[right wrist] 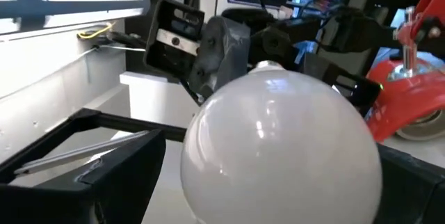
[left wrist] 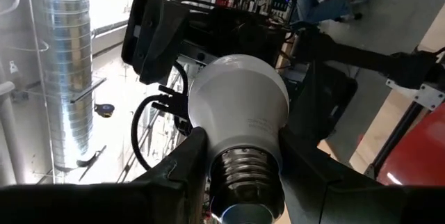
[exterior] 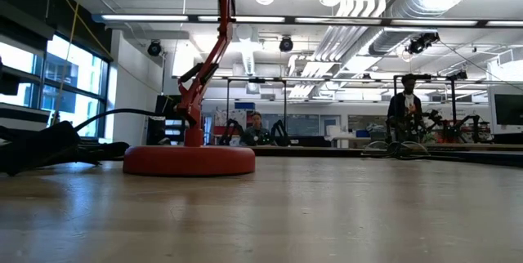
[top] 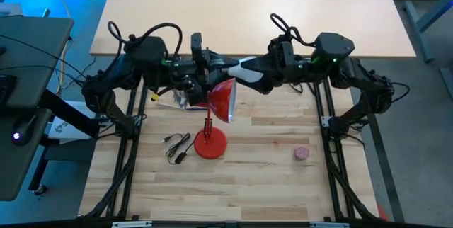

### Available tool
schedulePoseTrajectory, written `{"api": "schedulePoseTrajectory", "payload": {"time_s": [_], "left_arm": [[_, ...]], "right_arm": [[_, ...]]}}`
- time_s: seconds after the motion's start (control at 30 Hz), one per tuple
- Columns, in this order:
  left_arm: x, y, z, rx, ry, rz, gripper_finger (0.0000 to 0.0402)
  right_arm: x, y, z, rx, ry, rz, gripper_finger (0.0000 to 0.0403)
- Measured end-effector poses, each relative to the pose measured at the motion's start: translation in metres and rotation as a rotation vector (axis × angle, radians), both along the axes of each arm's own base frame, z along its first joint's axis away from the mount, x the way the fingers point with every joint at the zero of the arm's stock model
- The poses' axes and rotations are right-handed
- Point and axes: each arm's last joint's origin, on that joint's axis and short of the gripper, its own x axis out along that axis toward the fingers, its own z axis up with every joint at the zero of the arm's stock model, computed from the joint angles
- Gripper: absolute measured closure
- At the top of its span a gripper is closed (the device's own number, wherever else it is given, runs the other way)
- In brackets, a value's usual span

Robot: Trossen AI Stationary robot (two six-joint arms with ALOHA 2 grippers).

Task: Screw lightbulb
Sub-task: Insert the lightbulb on the lamp

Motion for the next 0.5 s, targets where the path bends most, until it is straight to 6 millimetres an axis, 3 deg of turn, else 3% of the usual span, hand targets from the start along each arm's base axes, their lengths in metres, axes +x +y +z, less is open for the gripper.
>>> {"api": "schedulePoseTrajectory", "payload": {"time_s": [0.5], "left_arm": [[-0.012,-0.007,0.003,-0.023,0.013,0.007,0.0274]], "right_arm": [[0.0,0.0,-0.001,-0.028,0.01,0.005,0.0009]]}}
